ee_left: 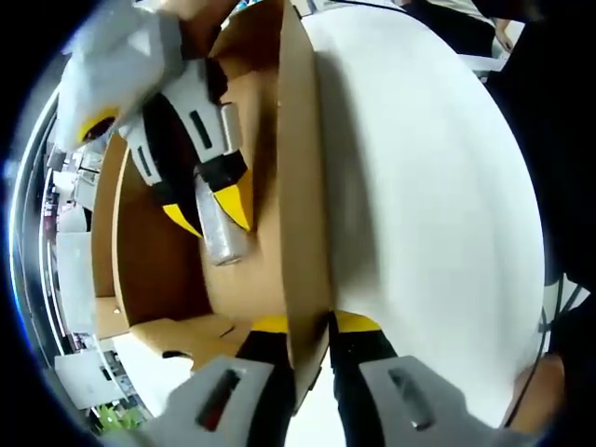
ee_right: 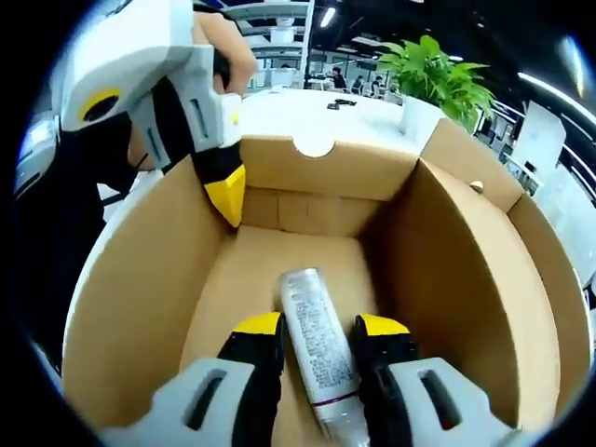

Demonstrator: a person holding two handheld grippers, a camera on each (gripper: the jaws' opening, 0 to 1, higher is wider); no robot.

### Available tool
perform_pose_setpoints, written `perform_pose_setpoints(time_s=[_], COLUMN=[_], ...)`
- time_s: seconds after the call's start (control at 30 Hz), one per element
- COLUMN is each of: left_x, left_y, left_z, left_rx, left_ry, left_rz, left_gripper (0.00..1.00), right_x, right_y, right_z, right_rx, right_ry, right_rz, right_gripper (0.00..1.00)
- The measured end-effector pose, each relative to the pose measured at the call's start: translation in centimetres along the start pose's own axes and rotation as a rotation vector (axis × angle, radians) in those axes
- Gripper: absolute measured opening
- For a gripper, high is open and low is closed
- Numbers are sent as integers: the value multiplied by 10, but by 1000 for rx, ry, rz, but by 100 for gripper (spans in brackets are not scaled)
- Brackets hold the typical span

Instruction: Operate the shoe box by opening the lid, removing the specified soft item, and placing it in the target area until the item is outside and the box remains undamaged.

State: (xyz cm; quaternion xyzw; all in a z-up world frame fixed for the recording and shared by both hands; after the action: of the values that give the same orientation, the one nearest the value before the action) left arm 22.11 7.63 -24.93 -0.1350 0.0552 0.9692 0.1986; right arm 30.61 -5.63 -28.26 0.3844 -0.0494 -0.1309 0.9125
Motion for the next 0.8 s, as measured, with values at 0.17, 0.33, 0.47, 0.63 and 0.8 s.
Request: perform_pose_setpoints(time_s=[0.17, 0.33, 0.47, 0.63, 0.8], left_x=[-1, -2, -2, -4, -4], left_y=[-1, -1, -1, -2, -1], left_z=[0, 0, 0, 0, 0], left_rx=[1, 3, 4, 3, 1], left_ry=[-1, -2, -2, -1, -1], left_rz=[0, 0, 0, 0, -2], left_gripper=[11, 11, 11, 11, 11], right_x=[2, 3, 3, 3, 4], right_y=[1, -1, -5, -7, -10], right_z=[-4, -4, 0, 0, 1], right_rx=[28, 52, 52, 72, 110], right_ry=[-2, -2, -4, -4, -13], right_rz=[-33, -47, -60, -69, -75], right_gripper=[25, 25, 25, 25, 23])
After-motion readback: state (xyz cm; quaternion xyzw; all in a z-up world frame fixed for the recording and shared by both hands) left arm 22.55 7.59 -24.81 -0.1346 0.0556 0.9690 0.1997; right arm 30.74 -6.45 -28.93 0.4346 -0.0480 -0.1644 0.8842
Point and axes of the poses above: the point that each gripper's makers call its tool centre point, and the gripper's own axes: z roughly backward along the fingers, x roughly to its right, y roughly out of its top, the point moved 8 cm from there along z, roughly backward along the fingers, and after that the axes turned 8 degrees about -z, right-handed, at the moved point
